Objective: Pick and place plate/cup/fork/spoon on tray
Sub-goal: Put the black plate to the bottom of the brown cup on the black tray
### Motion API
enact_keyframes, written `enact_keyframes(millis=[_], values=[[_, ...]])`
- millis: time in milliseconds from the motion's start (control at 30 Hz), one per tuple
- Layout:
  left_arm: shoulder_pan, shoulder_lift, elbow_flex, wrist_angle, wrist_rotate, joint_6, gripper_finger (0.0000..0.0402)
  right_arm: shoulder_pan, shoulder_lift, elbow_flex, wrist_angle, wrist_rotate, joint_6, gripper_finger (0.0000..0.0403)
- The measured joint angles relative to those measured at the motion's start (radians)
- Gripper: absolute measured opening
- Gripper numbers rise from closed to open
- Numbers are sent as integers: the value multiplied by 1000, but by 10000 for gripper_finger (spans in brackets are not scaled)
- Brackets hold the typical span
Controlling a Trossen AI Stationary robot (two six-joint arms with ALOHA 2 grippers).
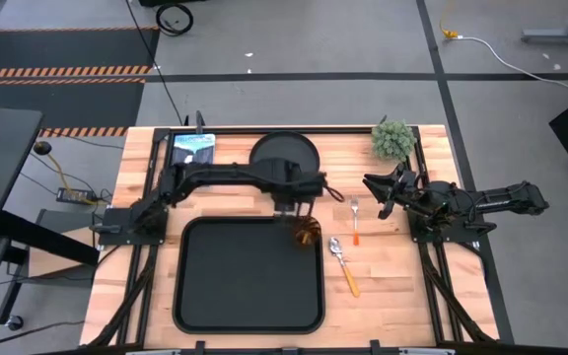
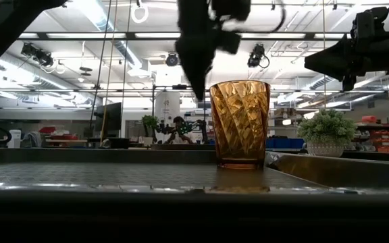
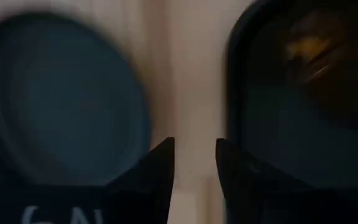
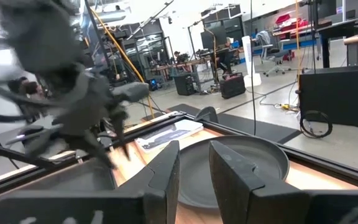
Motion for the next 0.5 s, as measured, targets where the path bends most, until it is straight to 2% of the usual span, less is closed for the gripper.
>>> enact_keyframes(millis=[100, 300, 433, 500], values=[[43, -98, -166, 92, -3, 6, 107, 0, 0, 0, 0, 0, 0, 93], [159, -328, -554, 415, -1, -16, 83, 0, 0, 0, 1, 0, 0, 93], [265, -420, -733, 600, 4, -111, 80, 0, 0, 0, 1, 0, 0, 93], [330, -432, -785, 635, 64, -165, 89, 0, 0, 0, 0, 0, 0, 93]])
